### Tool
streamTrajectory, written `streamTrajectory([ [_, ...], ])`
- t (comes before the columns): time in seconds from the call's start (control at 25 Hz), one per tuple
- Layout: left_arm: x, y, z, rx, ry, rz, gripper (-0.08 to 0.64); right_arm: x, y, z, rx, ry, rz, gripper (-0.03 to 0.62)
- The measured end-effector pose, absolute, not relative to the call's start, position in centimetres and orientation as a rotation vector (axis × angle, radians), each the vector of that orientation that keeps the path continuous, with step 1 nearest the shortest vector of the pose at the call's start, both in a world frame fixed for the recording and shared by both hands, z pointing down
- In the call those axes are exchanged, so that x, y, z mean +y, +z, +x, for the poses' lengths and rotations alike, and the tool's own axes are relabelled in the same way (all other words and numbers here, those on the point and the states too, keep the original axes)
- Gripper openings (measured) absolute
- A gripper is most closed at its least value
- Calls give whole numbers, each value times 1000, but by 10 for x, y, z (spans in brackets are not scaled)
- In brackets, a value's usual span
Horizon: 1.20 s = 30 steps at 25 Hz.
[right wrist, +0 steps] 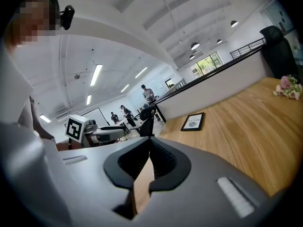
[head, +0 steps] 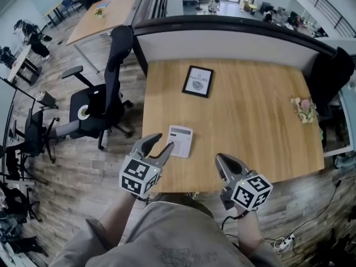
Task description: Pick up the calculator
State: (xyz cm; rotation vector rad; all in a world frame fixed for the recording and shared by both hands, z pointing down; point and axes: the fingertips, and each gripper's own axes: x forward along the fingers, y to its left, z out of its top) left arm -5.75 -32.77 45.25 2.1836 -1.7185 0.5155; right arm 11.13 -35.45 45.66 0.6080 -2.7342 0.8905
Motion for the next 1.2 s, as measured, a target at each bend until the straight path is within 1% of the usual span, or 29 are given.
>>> streamTrajectory([
  [0.44, -351, 488, -85, -1618, 500, 2187, 178, -360, 481, 98, -2672, 1040, 647, 11],
  [0.72, -378, 540, -107, -1497, 506, 2184, 179, -360, 505, 83, -2601, 1098, 668, 11],
  [1.04, -406, 603, -114, -1302, 458, 2144, 186, -363, 537, 74, -2514, 1182, 679, 11],
  [1.12, -412, 619, -116, -1270, 479, 2127, 210, -362, 545, 74, -2489, 1198, 681, 11],
  [1.2, -417, 632, -118, -1253, 498, 2118, 210, -361, 554, 74, -2463, 1215, 677, 11],
])
